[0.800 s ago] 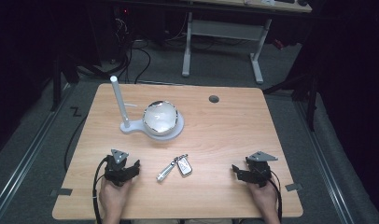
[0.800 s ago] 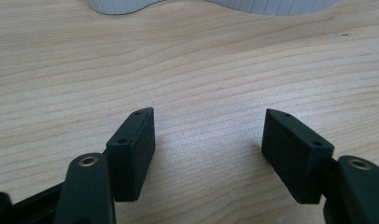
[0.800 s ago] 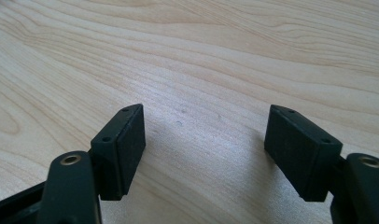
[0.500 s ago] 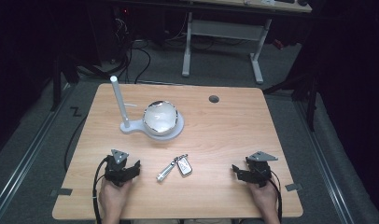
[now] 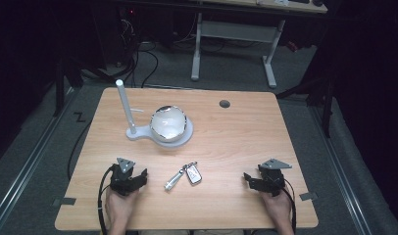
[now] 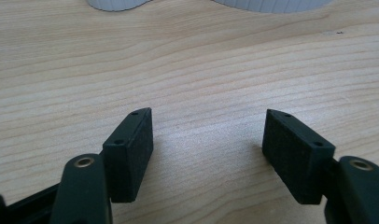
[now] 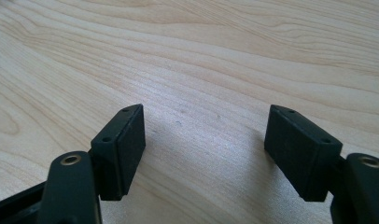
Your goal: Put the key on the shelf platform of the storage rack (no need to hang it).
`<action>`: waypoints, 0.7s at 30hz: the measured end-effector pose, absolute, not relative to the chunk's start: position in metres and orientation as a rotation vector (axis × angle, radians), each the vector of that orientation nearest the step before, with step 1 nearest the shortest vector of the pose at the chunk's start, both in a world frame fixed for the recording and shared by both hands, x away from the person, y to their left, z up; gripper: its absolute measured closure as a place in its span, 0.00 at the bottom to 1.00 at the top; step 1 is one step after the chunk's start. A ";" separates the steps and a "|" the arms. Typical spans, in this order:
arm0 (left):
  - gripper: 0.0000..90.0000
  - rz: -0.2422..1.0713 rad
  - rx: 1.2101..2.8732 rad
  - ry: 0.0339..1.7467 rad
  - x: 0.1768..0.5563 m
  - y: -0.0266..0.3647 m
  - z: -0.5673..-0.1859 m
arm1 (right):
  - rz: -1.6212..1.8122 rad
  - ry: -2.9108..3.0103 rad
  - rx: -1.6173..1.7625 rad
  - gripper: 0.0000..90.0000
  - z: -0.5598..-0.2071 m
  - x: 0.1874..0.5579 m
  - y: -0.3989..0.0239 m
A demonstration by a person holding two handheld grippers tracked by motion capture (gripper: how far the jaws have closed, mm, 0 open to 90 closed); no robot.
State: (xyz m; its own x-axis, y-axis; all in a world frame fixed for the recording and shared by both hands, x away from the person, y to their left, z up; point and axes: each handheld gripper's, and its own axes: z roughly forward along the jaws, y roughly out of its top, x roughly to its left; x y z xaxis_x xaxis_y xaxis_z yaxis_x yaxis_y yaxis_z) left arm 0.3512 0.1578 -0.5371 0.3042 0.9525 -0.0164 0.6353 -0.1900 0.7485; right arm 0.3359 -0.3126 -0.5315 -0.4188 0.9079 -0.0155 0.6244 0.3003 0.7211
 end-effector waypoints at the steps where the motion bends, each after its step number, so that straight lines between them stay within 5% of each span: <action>1: 0.39 0.617 1.916 1.413 0.351 0.158 -0.537 | 0.903 2.151 1.366 0.33 -0.532 0.336 -0.313; 21: 0.37 0.580 1.932 1.379 0.351 0.159 -0.535 | 0.904 2.151 1.367 0.33 -0.532 0.336 -0.312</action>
